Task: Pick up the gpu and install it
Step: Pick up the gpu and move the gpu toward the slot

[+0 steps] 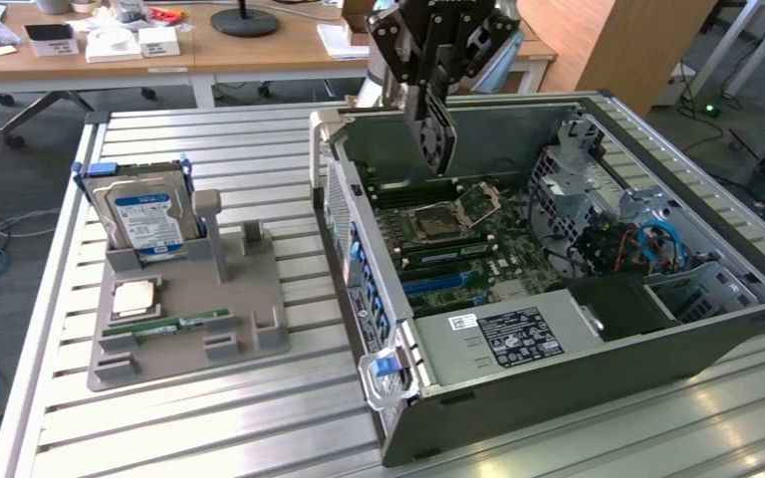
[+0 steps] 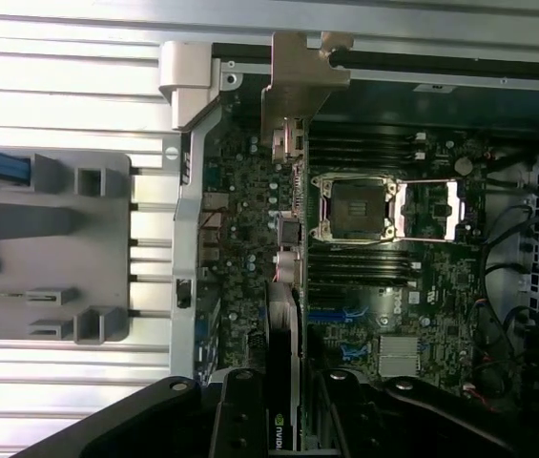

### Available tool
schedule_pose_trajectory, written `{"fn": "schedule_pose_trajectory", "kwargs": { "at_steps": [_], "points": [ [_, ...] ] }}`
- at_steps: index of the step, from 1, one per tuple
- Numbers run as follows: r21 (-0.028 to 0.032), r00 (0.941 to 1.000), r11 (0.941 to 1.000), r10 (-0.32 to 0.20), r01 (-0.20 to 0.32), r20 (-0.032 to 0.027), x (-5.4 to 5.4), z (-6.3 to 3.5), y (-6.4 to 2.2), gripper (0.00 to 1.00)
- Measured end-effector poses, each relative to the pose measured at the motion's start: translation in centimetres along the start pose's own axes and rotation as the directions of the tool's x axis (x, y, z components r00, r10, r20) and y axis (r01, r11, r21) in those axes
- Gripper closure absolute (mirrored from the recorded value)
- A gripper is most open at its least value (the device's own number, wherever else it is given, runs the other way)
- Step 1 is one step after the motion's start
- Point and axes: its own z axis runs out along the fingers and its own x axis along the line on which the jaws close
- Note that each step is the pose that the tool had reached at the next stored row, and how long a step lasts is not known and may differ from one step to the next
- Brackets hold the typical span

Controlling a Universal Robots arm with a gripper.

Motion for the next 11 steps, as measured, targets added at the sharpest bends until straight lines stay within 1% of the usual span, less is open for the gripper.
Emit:
{"fn": "schedule_pose_trajectory", "kwargs": {
  "at_steps": [11],
  "points": [
    [0.0, 1.0, 1.0, 0.0, 0.0, 0.0, -1.9, 0.06, 0.0, 0.74]
  ]
}}
